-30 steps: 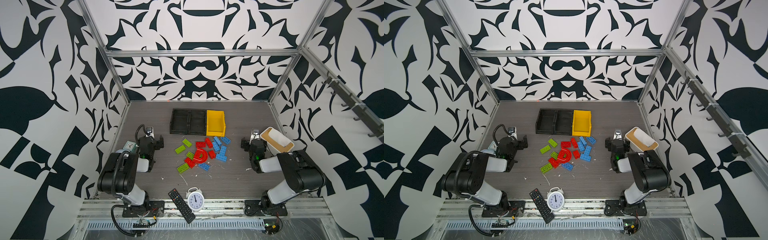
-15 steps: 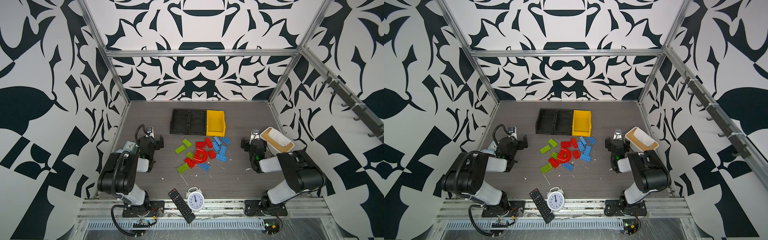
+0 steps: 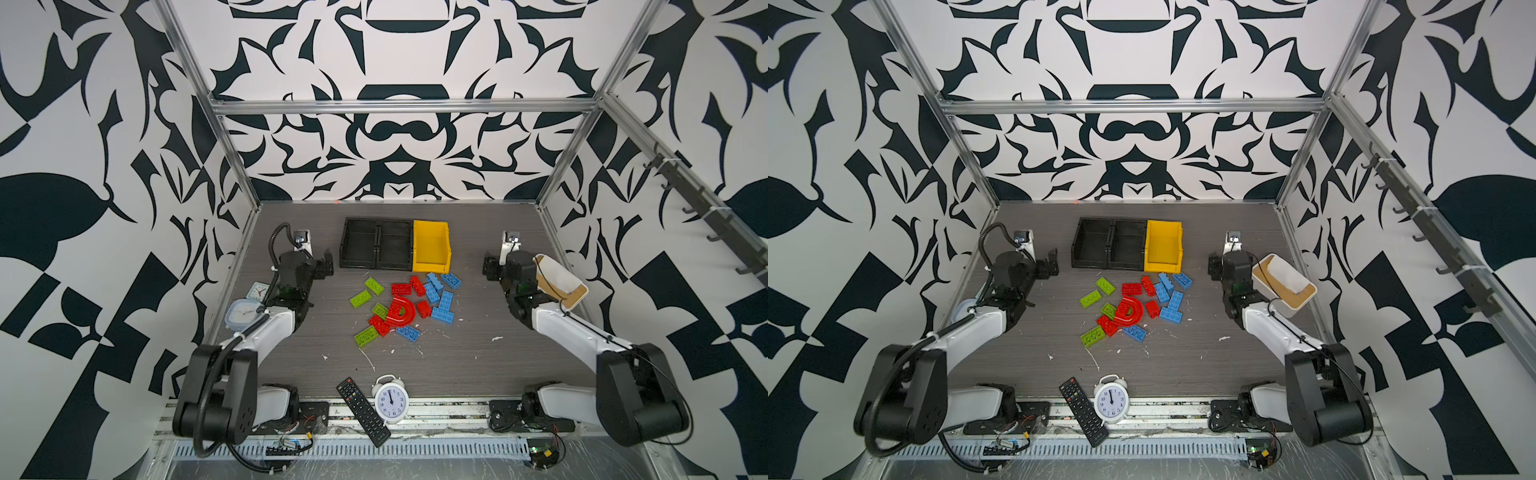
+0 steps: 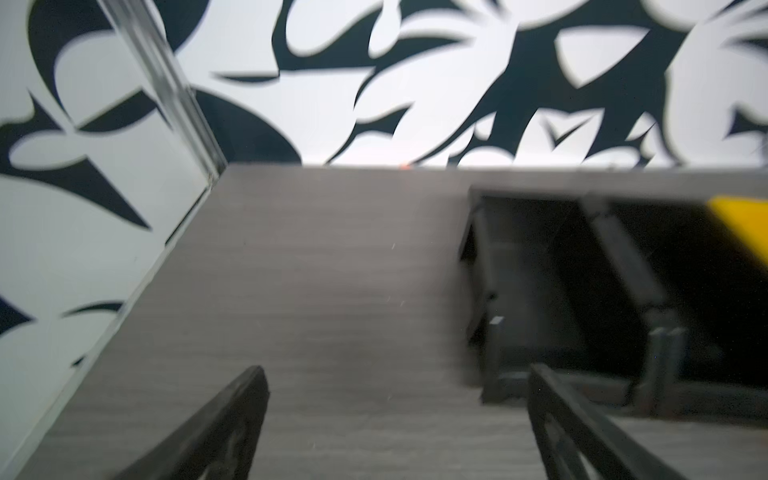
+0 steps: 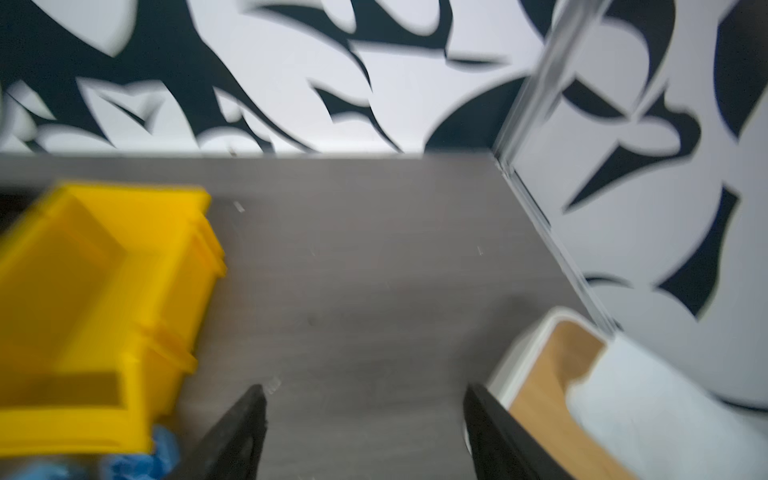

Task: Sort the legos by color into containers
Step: 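Move the right gripper over the red curved arch piece in the brick pile, then lower the right gripper and grasp the red curved arch piece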

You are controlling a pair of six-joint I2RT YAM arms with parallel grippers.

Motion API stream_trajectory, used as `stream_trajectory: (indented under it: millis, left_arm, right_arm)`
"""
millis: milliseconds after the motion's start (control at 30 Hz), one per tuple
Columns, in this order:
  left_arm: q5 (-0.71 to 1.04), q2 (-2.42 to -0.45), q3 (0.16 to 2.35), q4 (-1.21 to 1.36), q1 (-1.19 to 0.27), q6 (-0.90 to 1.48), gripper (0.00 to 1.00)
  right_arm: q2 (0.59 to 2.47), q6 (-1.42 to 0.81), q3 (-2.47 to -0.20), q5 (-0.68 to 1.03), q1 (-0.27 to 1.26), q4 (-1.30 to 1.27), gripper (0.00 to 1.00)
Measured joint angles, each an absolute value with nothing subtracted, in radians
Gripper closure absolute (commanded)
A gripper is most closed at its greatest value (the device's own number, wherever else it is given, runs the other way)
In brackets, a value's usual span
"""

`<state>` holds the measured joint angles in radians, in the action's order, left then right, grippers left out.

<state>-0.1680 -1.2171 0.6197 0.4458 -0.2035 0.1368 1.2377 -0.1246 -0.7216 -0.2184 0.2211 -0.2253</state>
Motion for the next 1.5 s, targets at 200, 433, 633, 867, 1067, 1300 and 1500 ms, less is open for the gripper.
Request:
stream_trajectory:
  millis: [200, 433, 633, 867, 1067, 1300, 1500]
  left_arm:
    - [-0.059, -1.087, 0.540, 0.436, -0.350, 0.287, 0.00]
    - [-0.066, -1.007, 0.345, 0.423, -0.352, 0.367, 0.00]
    - [-0.143, -0.895, 0.303, 0.450, -0.352, 0.393, 0.00]
    - [-0.206, -0.816, 0.280, 0.453, -0.352, 0.394, 0.00]
    - [-0.221, -0.797, 0.268, 0.453, -0.352, 0.394, 0.00]
    - [-0.221, -0.808, 0.268, 0.456, -0.352, 0.405, 0.00]
    - [-0.220, -0.828, 0.268, 0.461, -0.352, 0.419, 0.00]
  right_arm:
    - [1.196, -0.292, -0.902, -0.070, 0.498, 0.070, 0.27]
    - [1.358, -0.467, -0.901, 0.062, 0.705, 0.246, 0.28]
    - [1.436, -0.634, -0.821, 0.162, 0.794, 0.131, 0.30]
    - [1.462, -0.740, -0.745, 0.195, 0.815, 0.022, 0.30]
    - [1.478, -0.804, -0.688, 0.205, 0.814, -0.089, 0.32]
    - [1.504, -0.856, -0.613, 0.204, 0.813, -0.232, 0.36]
    - [1.540, -0.898, -0.566, 0.213, 0.798, -0.361, 0.40]
